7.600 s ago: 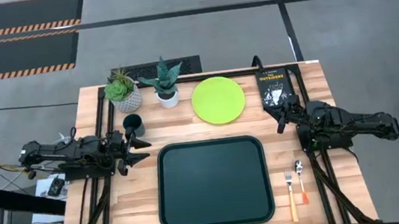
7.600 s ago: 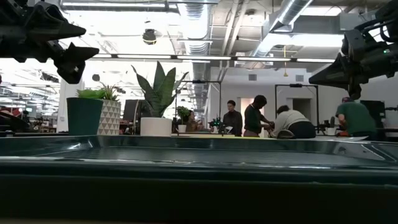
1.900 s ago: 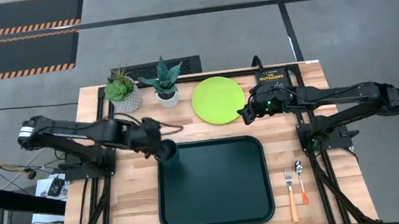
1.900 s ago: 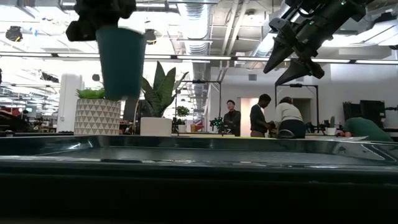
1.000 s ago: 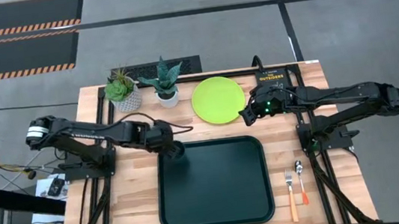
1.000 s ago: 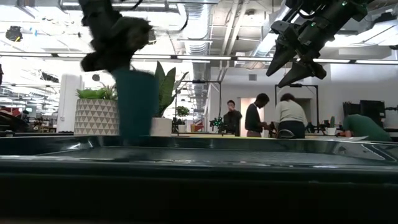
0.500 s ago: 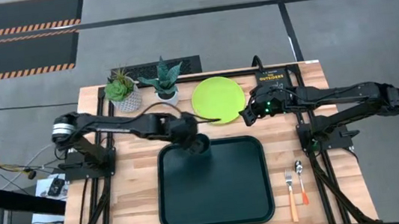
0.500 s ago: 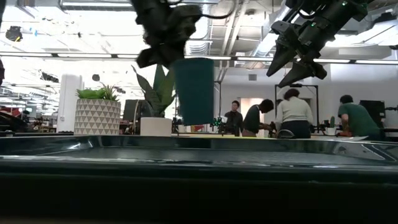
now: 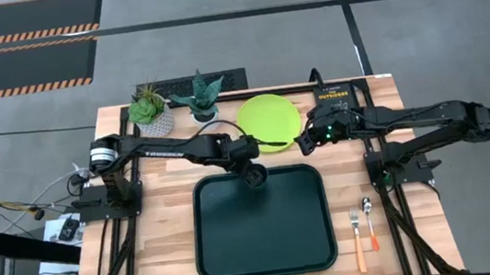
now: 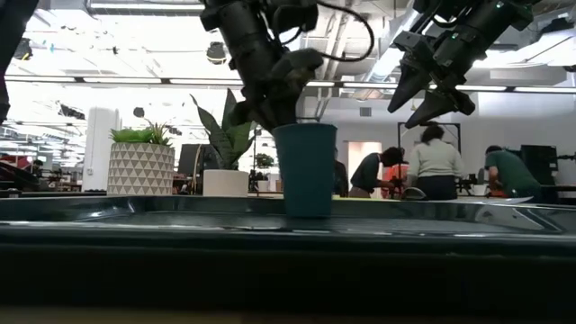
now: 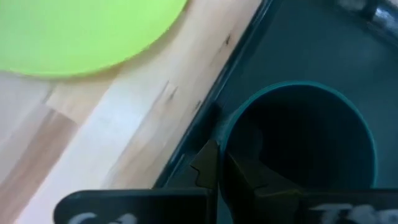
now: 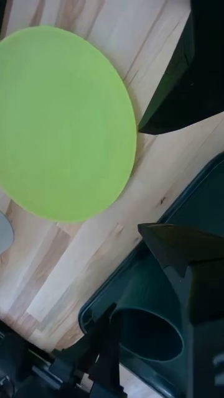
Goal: Pick and place plate/cup/fork/spoon on tray
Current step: Put the black cup on the black serving tray
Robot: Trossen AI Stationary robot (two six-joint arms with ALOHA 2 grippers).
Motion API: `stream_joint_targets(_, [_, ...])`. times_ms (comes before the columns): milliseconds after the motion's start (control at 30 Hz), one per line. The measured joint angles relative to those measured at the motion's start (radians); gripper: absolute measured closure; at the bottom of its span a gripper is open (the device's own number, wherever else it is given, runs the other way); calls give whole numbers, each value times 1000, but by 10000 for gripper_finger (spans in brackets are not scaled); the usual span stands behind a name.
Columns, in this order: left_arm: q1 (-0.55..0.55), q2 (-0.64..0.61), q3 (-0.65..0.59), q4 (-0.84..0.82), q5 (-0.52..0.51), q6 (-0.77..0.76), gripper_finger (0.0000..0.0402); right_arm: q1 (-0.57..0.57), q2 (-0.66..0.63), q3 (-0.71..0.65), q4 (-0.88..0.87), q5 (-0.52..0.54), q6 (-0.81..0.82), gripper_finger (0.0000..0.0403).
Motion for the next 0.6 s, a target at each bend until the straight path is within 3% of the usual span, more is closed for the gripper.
stream_joint_targets(233, [-11,1,0,-5,3,-1,401,0,0,0,-6,0,11,133])
stream_joint_targets(367, [-32,-57,0,-121,-9,-42,401,0,0,0,-6,0,10,133])
stream_joint_targets(500, [-92,-144,0,-281,-181,-74,401,0,0,0,-9,0,10,133])
stream_joint_targets(600, [-117,-180,-1,-324,-210,-88,401,0,0,0,-7,0,6,133])
